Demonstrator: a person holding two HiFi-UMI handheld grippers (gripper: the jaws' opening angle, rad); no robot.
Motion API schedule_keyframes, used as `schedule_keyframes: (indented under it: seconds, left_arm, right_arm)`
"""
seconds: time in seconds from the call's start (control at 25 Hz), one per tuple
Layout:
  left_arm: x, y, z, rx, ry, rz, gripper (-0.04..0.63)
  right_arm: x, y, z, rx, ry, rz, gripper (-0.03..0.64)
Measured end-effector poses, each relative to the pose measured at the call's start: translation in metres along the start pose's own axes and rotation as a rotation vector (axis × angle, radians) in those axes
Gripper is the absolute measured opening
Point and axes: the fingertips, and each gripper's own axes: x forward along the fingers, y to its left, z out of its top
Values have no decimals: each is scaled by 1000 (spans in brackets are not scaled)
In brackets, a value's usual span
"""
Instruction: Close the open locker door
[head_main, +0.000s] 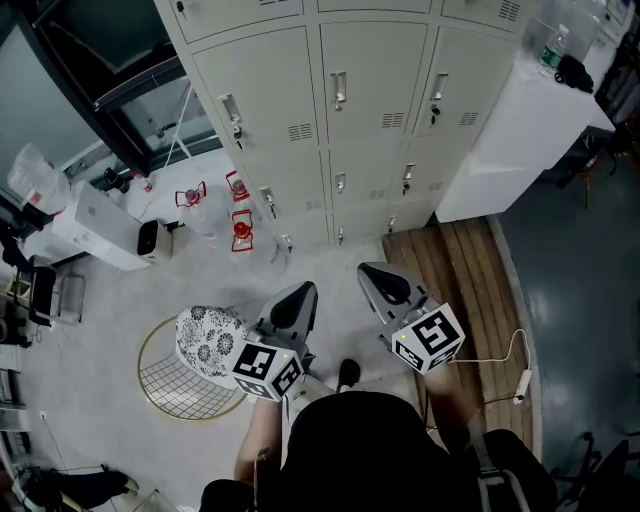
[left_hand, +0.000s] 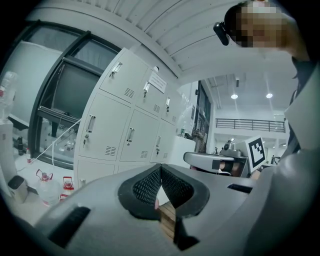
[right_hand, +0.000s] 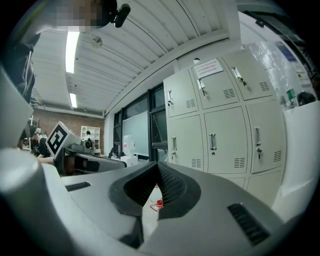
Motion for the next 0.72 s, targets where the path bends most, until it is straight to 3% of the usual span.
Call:
schedule_keyframes:
  seconds: [0.72]
  left_arm:
    - [0,0,5,35,-4,8,18]
  right_arm:
    - [4,0,-7,3,-6,-5,5]
